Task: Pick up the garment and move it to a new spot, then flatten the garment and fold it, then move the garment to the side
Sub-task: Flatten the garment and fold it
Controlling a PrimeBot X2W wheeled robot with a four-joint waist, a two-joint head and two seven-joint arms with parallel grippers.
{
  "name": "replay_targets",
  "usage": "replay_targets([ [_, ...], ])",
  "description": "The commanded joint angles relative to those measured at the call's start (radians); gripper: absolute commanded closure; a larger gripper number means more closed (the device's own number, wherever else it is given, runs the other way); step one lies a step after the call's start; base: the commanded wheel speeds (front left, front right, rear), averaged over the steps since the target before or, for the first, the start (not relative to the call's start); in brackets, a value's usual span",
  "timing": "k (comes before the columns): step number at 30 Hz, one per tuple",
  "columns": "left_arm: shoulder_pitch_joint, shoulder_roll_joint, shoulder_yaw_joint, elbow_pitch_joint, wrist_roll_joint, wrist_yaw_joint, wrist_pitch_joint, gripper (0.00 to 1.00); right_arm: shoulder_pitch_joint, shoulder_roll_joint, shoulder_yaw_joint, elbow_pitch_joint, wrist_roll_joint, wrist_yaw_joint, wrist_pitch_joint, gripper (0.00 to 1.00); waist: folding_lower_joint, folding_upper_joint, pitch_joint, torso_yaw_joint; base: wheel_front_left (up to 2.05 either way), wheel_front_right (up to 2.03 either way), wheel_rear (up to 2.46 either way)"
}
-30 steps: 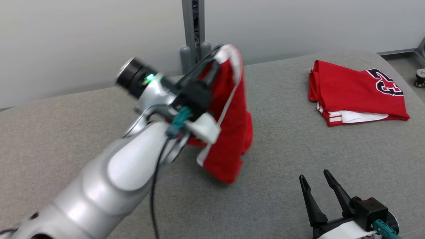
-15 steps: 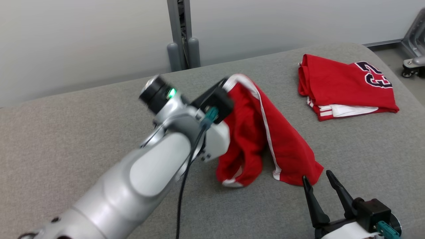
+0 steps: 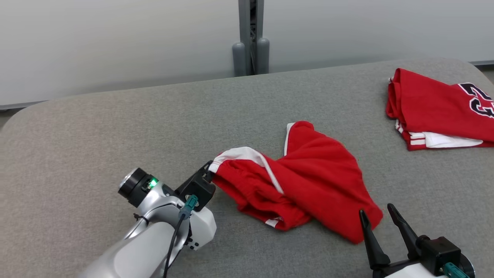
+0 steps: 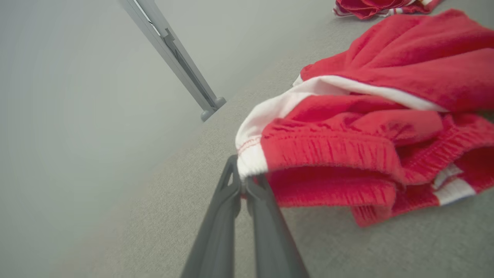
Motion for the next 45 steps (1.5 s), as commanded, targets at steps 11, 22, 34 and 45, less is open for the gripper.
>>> replay_targets([
  [11, 0.03, 0.079, -0.008, -0.043, 0.018, -0.003, -0.059, 1.0, 0.032, -0.052, 0.068, 0.045, 0.001, 0.0, 0.0, 0.0, 0.0, 0.0, -0.025, 0.034, 0.0, 0.0, 0.0],
  [22, 0.064, 0.106, 0.018, -0.083, -0.01, 0.01, -0.078, 0.0, -0.021, -0.104, 0.183, 0.15, -0.013, 0.0, 0.0, 0.0, 0.0, 0.0, -0.011, 0.037, 0.0, 0.0, 0.0],
  [34, 0.246, 0.128, 0.143, -0.2, -0.216, 0.047, -0.06, 0.0, -0.06, -0.104, 0.212, 0.235, -0.023, 0.0, 0.0, 0.0, 0.0, 0.0, -0.011, 0.074, 0.0, 0.0, 0.0],
  [45, 0.493, 0.066, 0.424, -0.587, -0.194, 0.14, -0.086, 0.0, -0.03, -0.109, 0.191, 0.278, -0.06, 0.0, 0.0, 0.0, 0.0, 0.0, -0.03, 0.141, 0.0, 0.0, 0.0],
])
